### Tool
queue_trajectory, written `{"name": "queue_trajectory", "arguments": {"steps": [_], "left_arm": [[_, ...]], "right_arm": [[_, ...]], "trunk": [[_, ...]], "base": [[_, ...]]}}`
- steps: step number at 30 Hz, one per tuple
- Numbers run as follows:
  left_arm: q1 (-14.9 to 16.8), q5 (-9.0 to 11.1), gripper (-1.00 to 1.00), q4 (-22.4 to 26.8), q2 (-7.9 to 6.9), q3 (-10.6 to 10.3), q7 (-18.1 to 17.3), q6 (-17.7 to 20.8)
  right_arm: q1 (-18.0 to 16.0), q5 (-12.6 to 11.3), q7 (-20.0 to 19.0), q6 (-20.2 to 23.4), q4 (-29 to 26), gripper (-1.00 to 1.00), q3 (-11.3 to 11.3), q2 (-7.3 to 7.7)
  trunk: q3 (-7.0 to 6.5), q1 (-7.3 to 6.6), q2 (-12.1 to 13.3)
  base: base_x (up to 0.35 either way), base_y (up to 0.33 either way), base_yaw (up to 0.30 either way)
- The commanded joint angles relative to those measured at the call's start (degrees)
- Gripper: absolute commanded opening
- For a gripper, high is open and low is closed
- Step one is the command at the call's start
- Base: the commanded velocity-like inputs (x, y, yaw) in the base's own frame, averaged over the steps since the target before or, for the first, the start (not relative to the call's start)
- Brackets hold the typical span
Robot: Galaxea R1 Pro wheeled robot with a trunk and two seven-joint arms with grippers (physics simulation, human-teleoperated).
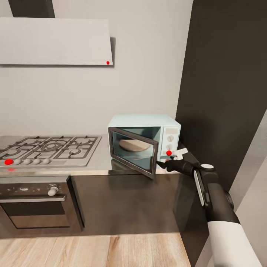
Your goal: In the kitchen, take the popcorn bag from the countertop, put it into the microwave, and heat it until the popcorn is cooked so the cooked popcorn ends up inside the bag.
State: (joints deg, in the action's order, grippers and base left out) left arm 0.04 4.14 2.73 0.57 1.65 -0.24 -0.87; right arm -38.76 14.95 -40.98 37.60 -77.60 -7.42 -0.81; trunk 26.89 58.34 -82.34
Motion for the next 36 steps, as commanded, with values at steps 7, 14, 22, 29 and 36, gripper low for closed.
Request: {"name": "queue_trajectory", "arguments": {"steps": [7, 14, 22, 29, 36], "left_arm": [[0.0, 0.4, 1.0, 0.0, 0.03, 0.1, 0.0, -0.1], [0.0, 0.4, 1.0, 0.0, 0.05, 0.1, 0.0, -0.1], [0.1, 0.4, 1.0, 0.0, 0.03, 0.1, 0.0, -0.1], [0.1, 0.4, 1.0, 0.0, -0.04, 0.1, 0.0, -0.1], [0.0, 0.4, 1.0, 0.0, -0.03, 0.1, 0.0, -0.1]], "right_arm": [[-0.1, -0.8, 5.9, -0.7, -0.3, 1.0, 2.2, 0.34], [-0.1, -0.7, 6.6, -3.2, -0.4, 1.0, -1.1, 1.05], [-0.1, -0.6, 7.2, -4.3, -0.4, 1.0, -2.6, 2.81], [-0.1, -0.4, 8.4, -5.2, 0.0, 1.0, -2.4, 2.58], [-0.1, -1.1, 7.7, -5.1, 0.2, 1.0, -2.1, 2.3]], "trunk": [[0.04, 0.0, 0.0], [0.04, 0.0, 0.0], [0.04, 0.0, 0.0], [0.04, 0.0, 0.0], [0.04, 0.0, 0.0]], "base": [[0.0, 0.0, 0.0], [0.0, 0.0, 0.0], [0.004, 0.0, 0.0], [0.246, 0.0, 0.0], [0.232, 0.0, 0.0]]}}
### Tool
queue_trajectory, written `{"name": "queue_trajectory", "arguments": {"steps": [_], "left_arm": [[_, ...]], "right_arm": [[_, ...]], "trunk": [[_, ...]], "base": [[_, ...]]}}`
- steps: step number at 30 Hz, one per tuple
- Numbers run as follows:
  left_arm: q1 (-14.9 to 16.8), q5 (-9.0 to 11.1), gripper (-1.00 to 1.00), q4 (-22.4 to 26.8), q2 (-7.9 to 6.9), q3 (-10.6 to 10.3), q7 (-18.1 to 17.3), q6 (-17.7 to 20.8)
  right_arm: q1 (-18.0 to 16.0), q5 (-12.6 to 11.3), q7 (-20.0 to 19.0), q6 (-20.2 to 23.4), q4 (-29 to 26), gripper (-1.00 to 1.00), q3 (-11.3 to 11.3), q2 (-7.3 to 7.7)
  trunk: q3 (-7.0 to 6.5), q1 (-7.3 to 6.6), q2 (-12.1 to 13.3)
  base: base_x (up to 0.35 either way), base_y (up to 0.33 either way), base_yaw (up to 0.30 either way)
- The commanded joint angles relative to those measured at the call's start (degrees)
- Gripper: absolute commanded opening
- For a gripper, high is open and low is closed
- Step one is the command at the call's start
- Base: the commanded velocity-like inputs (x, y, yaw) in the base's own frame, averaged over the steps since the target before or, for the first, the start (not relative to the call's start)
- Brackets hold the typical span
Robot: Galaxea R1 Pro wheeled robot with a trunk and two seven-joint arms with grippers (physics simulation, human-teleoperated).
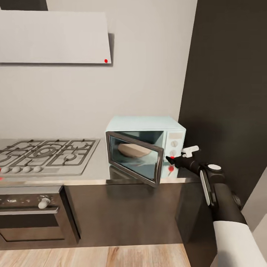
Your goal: In the kitchen, take the popcorn bag from the countertop, put it into the microwave, and heat it until the popcorn is cooked so the cooked popcorn ends up inside the bag.
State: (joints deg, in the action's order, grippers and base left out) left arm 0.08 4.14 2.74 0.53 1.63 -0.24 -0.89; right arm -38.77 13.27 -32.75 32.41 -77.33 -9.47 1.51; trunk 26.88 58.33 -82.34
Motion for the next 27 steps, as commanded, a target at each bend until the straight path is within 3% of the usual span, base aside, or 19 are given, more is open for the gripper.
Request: {"name": "queue_trajectory", "arguments": {"steps": [1, 5, 7, 17, 19, 22, 27], "left_arm": [[0.0, 0.4, 1.0, 0.0, 0.01, 0.1, 0.0, -0.1], [0.0, 0.4, 1.0, 0.0, 0.02, 0.1, 0.0, -0.1], [0.0, 0.4, 1.0, 0.0, 0.04, 0.1, 0.0, -0.1], [0.0, 0.4, 1.0, 0.0, 0.09, 0.1, 0.0, -0.1], [0.0, 0.4, 1.0, 0.0, 0.09, 0.1, 0.0, -0.1], [0.0, 0.4, 1.0, 0.0, 0.15, 0.2, 0.0, -0.1], [0.0, 0.4, 1.0, 0.0, 0.17, 0.2, 0.0, -0.1]], "right_arm": [[0.0, 0.5, -1.3, 0.3, 0.1, 1.0, 0.1, -0.57], [1.8, 0.6, -9.4, 0.6, 0.2, 1.0, 1.8, -1.5], [3.0, 0.6, -10.7, 0.6, 0.2, 1.0, 2.0, -1.54], [3.7, 0.1, -11.1, 1.1, 2.0, 1.0, 2.1, -2.2], [3.7, 0.1, -11.0, 1.1, 2.2, 1.0, 2.1, -2.78], [3.7, 0.2, -10.8, 1.3, 2.3, 1.0, 2.0, -5.15], [3.7, 0.2, -11.0, 1.4, 2.4, 1.0, 2.0, -5.82]], "trunk": [[0.06, 0.01, 0.0], [0.06, 0.01, 0.0], [0.06, 0.01, 0.0], [0.06, 0.01, 0.0], [0.06, 0.01, 0.0], [0.06, 0.01, 0.0], [0.06, 0.01, 0.0]], "base": [[0.04, 0.0, 0.0], [0.012, 0.0, 0.0], [0.001, 0.0, 0.0], [0.0, 0.0, 0.0], [0.0, 0.0, 0.0], [-0.079, 0.063, 0.0], [-0.217, 0.17, 0.0]]}}
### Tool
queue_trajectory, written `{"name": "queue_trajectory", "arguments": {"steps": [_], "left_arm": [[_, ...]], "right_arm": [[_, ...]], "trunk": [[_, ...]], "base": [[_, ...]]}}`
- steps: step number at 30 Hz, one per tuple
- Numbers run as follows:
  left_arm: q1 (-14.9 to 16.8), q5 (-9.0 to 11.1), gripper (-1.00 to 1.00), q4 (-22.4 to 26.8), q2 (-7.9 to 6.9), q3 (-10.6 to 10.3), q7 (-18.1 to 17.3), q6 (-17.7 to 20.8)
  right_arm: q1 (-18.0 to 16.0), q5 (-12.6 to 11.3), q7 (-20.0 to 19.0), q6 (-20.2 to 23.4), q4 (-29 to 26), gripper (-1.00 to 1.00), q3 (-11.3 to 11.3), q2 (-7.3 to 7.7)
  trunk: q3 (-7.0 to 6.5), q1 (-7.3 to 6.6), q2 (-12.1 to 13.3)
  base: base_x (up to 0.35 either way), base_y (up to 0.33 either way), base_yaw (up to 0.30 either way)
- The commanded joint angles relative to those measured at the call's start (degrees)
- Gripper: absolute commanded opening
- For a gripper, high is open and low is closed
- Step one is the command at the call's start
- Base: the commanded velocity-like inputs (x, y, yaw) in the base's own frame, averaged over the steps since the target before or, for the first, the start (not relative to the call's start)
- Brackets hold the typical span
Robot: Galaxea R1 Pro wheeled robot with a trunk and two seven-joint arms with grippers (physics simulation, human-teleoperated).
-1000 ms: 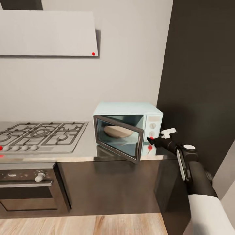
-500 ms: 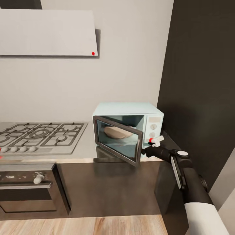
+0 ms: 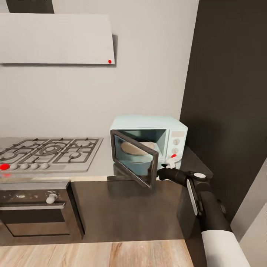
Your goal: In the kitchen, take the popcorn bag from the countertop, put it into the microwave, and heat it until the popcorn is cooked so the cooked popcorn ends up inside the bag.
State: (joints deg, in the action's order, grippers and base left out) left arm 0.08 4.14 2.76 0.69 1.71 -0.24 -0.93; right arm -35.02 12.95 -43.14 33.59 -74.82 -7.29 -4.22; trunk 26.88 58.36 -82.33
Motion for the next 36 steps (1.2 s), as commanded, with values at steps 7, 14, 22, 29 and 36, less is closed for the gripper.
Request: {"name": "queue_trajectory", "arguments": {"steps": [7, 14, 22, 29, 36], "left_arm": [[0.0, 0.4, 1.0, 0.0, 0.01, 0.1, 0.0, -0.1], [0.0, 0.4, 1.0, 0.0, -0.07, 0.1, 0.0, -0.1], [0.0, 0.4, 1.0, 0.0, -0.15, 0.1, 0.0, -0.1], [0.0, 0.4, 1.0, 0.0, -0.16, 0.0, 0.0, -0.1], [0.0, 0.4, 1.0, 0.0, -0.16, 0.0, 0.0, 0.0]], "right_arm": [[-0.1, 0.4, -0.6, 2.5, 0.0, 1.0, -0.2, -0.16], [-0.1, 0.4, -0.6, 2.9, 0.2, 1.0, -0.1, -0.17], [-0.1, 0.4, -0.6, 2.9, 1.6, 1.0, -0.1, -1.04], [-0.1, 0.4, -0.5, 2.6, 1.8, 1.0, -0.2, -0.97], [-0.1, 0.4, -0.5, 2.6, 1.8, 1.0, -0.2, -0.97]], "trunk": [[0.06, -0.03, 0.0], [0.06, -0.03, 0.0], [0.06, -0.03, 0.0], [0.06, -0.03, 0.0], [0.06, -0.03, 0.0]], "base": [[-0.244, 0.187, 0.0], [-0.225, 0.185, 0.0], [-0.156, 0.174, 0.0], [-0.147, 0.244, 0.0], [-0.046, 0.306, 0.0]]}}
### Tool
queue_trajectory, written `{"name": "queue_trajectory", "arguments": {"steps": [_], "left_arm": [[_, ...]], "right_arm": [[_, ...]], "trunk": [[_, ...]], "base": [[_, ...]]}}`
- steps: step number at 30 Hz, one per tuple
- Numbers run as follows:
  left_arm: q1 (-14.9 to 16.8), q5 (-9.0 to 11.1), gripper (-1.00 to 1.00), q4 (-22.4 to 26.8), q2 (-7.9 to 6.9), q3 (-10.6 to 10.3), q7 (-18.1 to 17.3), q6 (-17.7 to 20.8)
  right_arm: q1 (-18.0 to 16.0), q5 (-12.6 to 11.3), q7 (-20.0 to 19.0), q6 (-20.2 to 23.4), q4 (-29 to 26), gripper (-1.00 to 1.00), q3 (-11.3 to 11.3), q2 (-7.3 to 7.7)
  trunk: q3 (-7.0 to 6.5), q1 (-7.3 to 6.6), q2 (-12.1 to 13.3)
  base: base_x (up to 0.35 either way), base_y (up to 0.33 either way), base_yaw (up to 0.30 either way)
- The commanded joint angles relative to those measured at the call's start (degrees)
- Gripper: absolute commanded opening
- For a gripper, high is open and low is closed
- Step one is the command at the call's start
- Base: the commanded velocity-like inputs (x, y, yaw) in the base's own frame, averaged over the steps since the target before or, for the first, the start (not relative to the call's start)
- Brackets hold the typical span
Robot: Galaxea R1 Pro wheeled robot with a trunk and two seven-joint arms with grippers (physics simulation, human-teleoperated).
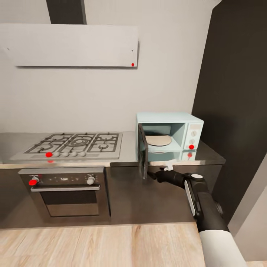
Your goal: In the kitchen, take the popcorn bag from the countertop, put it into the microwave, and heat it until the popcorn is cooked so the cooked popcorn ends up inside the bag.
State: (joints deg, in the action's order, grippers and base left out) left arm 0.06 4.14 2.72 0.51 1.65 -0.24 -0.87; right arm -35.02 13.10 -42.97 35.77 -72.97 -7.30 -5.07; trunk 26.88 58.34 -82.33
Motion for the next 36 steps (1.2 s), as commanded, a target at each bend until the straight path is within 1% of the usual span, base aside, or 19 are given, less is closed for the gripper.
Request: {"name": "queue_trajectory", "arguments": {"steps": [1, 7, 10, 12, 13, 14, 16, 20, 24, 27, 32, 33, 34, 36], "left_arm": [[0.0, 0.4, 1.0, 0.0, 0.01, 0.1, 0.0, -0.1], [0.0, 0.4, 1.0, 0.0, 0.01, 0.1, 0.0, -0.1], [0.0, 0.4, 1.0, 0.0, 0.0, 0.1, 0.0, -0.1], [0.0, 0.4, 1.0, 0.0, 0.01, 0.1, 0.0, -0.1], [0.0, 0.4, 1.0, 0.0, 0.01, 0.1, 0.0, -0.1], [0.0, 0.4, 1.0, 0.0, 0.01, 0.1, 0.0, -0.1], [0.0, 0.4, 1.0, 0.0, 0.01, 0.1, 0.0, -0.1], [0.0, 0.4, 1.0, 0.0, 0.01, 0.1, 0.0, -0.1], [0.0, 0.4, 1.0, 0.0, 0.01, 0.1, 0.0, -0.1], [0.0, 0.4, 1.0, 0.0, 0.01, 0.1, 0.0, -0.1], [0.0, 0.4, 1.0, 0.0, 0.03, 0.1, 0.0, -0.1], [0.0, 0.4, 1.0, 0.0, 0.02, 0.1, 0.0, -0.1], [0.0, 0.4, 1.0, 0.0, 0.02, 0.1, 0.0, -0.1], [0.0, 0.4, 1.0, 0.0, 0.02, 0.2, 0.0, -0.1]], "right_arm": [[0.0, 0.3, -0.7, 0.4, -0.1, 1.0, -0.2, -0.11], [0.0, 0.3, -0.5, 0.0, -0.1, 1.0, -0.2, -0.07], [0.0, 0.7, -0.2, -0.3, -0.1, 1.0, -0.7, 0.46], [0.0, 0.8, 0.7, -0.4, -0.2, 1.0, -2.8, 0.81], [0.0, 0.9, 1.3, -0.5, -0.3, 1.0, -5.4, 0.98], [0.0, 1.0, 1.5, -0.5, -0.4, 1.0, -6.0, 1.04], [0.0, 1.1, 1.8, -0.5, -0.5, 1.0, -6.9, 1.5], [0.0, 1.2, 4.1, -0.6, -0.7, 1.0, -7.8, 2.27], [0.0, 1.2, 5.2, -0.7, -0.7, 1.0, -10.5, 3.42], [0.0, 1.2, 5.4, -1.7, -0.7, 1.0, -10.9, 4.1], [0.0, 1.0, 5.9, -1.9, -0.2, 1.0, -11.0, 3.98], [0.0, 0.9, 6.3, -1.9, 0.2, 1.0, -10.9, 3.82], [0.0, 0.9, 7.2, -1.9, 1.8, 1.0, -10.9, 3.61], [0.0, 1.1, 10.2, -2.6, 12.4, 1.0, -10.9, 3.87]], "trunk": [[0.06, 0.0, 0.0], [0.06, 0.0, 0.0], [0.06, 0.0, 0.0], [0.06, 0.0, 0.0], [0.06, 0.0, 0.0], [0.06, 0.0, 0.0], [0.06, 0.0, 0.0], [0.06, 0.0, 0.0], [0.06, 0.0, 0.0], [0.06, 0.0, 0.0], [0.06, 0.0, 0.0], [0.06, 0.0, 0.0], [0.06, 0.0, 0.0], [0.06, 0.0, 0.0]], "base": [[-0.003, 0.319, 0.0], [0.0, 0.296, 0.0], [0.0, 0.159, 0.0], [0.0, 0.047, 0.0], [0.0, 0.012, 0.0], [0.0, 0.008, 0.0], [0.0, 0.004, 0.0], [0.0, 0.0, 0.0], [0.0, 0.0, 0.0], [0.0, 0.0, 0.0], [0.0, 0.0, 0.0], [0.0, 0.0, 0.0], [0.0, 0.0, 0.0], [0.0, 0.0, 0.0]]}}
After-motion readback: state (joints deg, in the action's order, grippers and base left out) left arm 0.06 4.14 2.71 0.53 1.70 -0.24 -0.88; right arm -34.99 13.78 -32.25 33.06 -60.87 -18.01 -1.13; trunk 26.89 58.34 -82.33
